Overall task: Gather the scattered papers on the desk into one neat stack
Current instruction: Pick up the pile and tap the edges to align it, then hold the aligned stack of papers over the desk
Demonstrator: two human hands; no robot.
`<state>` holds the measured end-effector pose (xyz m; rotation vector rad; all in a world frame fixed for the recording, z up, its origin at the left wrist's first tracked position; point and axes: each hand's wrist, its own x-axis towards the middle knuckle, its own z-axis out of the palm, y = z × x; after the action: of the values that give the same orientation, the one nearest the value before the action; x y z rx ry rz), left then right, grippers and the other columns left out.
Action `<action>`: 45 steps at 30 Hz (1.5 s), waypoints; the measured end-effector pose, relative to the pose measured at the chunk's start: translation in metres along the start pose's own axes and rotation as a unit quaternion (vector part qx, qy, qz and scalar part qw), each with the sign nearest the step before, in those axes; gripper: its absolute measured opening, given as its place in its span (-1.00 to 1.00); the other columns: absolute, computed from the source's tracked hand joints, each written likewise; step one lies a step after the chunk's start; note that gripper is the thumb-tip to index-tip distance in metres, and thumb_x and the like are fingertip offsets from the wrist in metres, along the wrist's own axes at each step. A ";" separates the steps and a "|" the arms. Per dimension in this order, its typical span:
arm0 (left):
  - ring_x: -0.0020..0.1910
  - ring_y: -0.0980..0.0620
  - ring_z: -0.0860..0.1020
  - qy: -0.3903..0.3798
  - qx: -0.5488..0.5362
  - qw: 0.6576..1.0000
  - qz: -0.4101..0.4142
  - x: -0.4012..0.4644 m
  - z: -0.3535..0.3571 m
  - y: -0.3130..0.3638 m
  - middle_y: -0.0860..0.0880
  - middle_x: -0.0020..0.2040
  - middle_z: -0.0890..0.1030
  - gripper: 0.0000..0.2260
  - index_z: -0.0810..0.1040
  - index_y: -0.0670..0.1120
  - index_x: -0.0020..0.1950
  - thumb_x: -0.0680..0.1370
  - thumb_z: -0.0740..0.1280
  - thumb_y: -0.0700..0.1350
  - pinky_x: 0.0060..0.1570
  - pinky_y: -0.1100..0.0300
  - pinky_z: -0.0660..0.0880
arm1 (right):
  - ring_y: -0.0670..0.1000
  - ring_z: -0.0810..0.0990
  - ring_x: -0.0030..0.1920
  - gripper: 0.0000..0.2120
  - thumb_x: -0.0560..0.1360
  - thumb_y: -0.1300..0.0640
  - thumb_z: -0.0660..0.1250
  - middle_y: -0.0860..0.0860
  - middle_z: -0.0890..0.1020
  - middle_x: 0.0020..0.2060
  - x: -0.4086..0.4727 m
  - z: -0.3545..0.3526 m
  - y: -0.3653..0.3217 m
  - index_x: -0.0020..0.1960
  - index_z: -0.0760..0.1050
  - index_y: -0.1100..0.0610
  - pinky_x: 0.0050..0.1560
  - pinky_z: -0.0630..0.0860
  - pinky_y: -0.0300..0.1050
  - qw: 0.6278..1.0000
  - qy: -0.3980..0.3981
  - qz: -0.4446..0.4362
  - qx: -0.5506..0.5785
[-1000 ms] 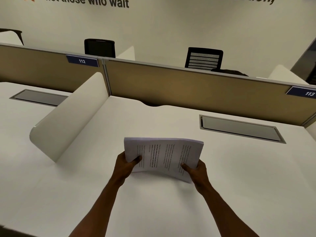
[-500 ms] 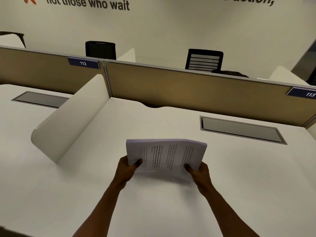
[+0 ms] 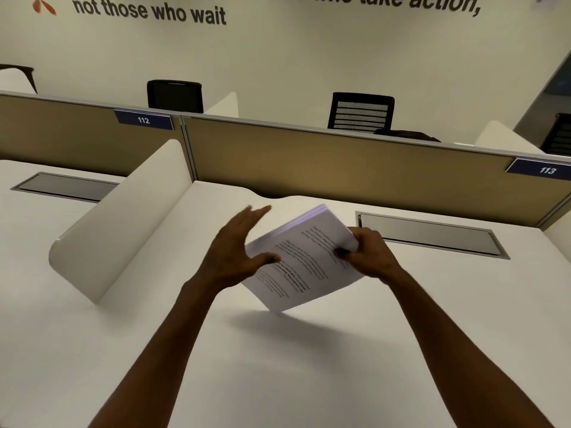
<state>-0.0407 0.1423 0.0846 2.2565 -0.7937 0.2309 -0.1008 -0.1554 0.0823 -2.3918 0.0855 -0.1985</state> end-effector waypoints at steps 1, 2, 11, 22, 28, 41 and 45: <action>0.39 0.14 0.42 -0.019 -0.022 1.000 0.001 0.006 0.001 0.007 0.14 0.42 0.48 -0.25 0.29 0.16 0.52 0.39 0.49 0.20 0.31 0.22 0.32 | -0.02 0.60 -0.20 -0.83 0.38 0.21 0.46 -0.07 0.66 -0.21 0.005 -0.004 -0.011 -0.04 0.67 0.04 -0.26 0.43 -0.25 1.000 -0.012 -0.014 -0.022; 0.25 0.09 0.55 -0.035 -0.043 0.998 -0.005 0.011 0.003 0.012 0.07 0.32 0.59 -0.36 0.38 0.13 0.48 0.43 0.49 0.09 0.21 0.23 0.42 | 0.01 0.61 -0.18 -0.83 0.38 0.21 0.45 -0.06 0.67 -0.19 0.009 -0.007 -0.020 -0.05 0.66 0.04 -0.24 0.45 -0.21 0.999 -0.023 -0.029 -0.039; -0.11 0.06 0.68 0.042 -0.183 0.976 -0.111 0.001 0.019 -0.001 0.06 -0.05 0.72 -0.83 0.69 0.00 0.09 0.51 0.44 -0.13 -0.11 0.22 0.61 | -0.07 0.60 -0.20 -0.83 0.37 0.04 0.45 -0.17 0.68 -0.19 0.006 -0.017 -0.038 -0.05 0.58 -0.07 -0.21 0.53 -0.14 0.990 0.028 -0.119 -0.077; -0.03 -0.15 0.71 0.039 -0.408 0.887 -0.214 -0.023 0.030 -0.032 -0.07 0.05 0.73 -0.80 0.64 -0.05 0.16 0.54 0.42 -0.18 -0.03 -0.11 0.66 | 0.17 0.70 0.07 -0.66 0.40 0.02 0.53 0.06 0.73 0.06 -0.041 0.076 -0.002 0.14 0.63 0.05 0.01 0.66 0.13 0.917 0.002 0.055 0.395; -0.02 0.02 0.72 0.008 -0.361 0.908 -0.213 -0.029 0.037 -0.037 0.03 0.04 0.74 -0.81 0.62 0.06 0.17 0.56 0.41 -0.04 -0.09 0.13 0.67 | -0.05 0.72 -0.16 -0.91 0.44 -0.04 0.48 -0.06 0.74 -0.16 -0.042 0.100 -0.010 -0.08 0.63 -0.07 -0.23 0.66 -0.12 0.929 0.142 0.065 0.335; 0.05 0.21 0.62 0.135 -0.285 0.913 -0.259 -0.063 0.092 -0.009 0.17 0.11 0.60 -0.69 0.39 0.13 0.29 0.57 0.27 0.15 -0.15 0.34 0.61 | -0.15 0.66 -0.06 -0.71 0.47 -0.14 0.41 -0.11 0.69 -0.07 -0.063 0.130 0.016 0.13 0.54 -0.03 -0.21 0.61 -0.33 0.915 0.209 0.096 0.330; 0.04 0.10 0.60 0.159 -0.252 0.916 -0.269 -0.071 0.114 -0.007 0.04 0.10 0.57 -0.90 0.26 0.08 0.18 0.67 0.13 0.00 -0.21 0.41 0.56 | -0.07 0.66 -0.12 -0.70 0.57 -0.11 0.25 0.04 0.65 -0.06 -0.065 0.145 0.013 0.25 0.34 -0.07 -0.32 0.55 -0.42 0.892 0.292 0.140 0.315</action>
<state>-0.0999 0.1016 -0.0291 1.7901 -0.0275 0.1077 -0.1409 -0.0605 -0.0393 -1.5832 0.5554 -0.6909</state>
